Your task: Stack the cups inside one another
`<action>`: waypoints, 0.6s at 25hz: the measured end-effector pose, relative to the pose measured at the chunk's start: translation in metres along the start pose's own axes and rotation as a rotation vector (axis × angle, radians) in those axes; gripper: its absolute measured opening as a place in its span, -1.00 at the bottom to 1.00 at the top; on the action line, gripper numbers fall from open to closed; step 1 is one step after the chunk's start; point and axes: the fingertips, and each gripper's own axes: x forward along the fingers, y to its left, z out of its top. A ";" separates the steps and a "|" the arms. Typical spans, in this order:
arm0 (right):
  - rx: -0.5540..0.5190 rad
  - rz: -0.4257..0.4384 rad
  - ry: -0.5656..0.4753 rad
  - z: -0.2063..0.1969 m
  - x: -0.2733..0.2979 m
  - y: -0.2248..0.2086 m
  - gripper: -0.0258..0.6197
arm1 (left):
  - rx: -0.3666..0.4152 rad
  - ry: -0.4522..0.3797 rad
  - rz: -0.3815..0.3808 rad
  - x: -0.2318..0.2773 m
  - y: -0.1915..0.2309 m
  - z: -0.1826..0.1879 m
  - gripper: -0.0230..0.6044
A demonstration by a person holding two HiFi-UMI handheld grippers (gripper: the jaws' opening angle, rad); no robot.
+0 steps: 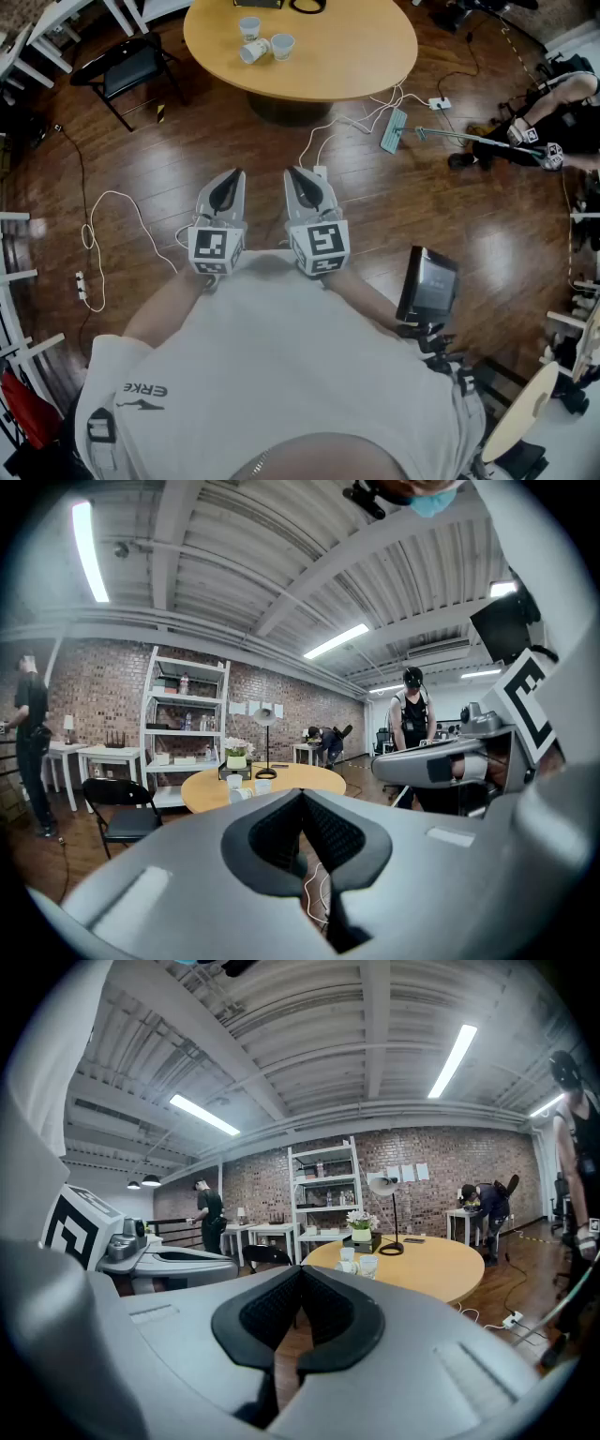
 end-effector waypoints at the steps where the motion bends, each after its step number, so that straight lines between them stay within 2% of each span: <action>1: -0.001 0.007 0.006 -0.001 -0.002 -0.006 -0.88 | -0.004 -0.003 0.009 0.002 -0.005 0.002 -0.92; 5: -0.003 0.030 0.024 -0.006 -0.007 -0.021 -0.88 | -0.021 -0.009 0.040 0.010 -0.018 0.006 -0.92; 10: -0.011 0.055 0.021 -0.006 -0.007 -0.020 -0.88 | -0.039 0.001 0.081 0.005 -0.015 0.000 -0.92; 15: -0.001 0.050 0.019 -0.008 -0.008 -0.025 -0.87 | -0.043 0.014 0.082 0.012 -0.017 -0.004 -0.92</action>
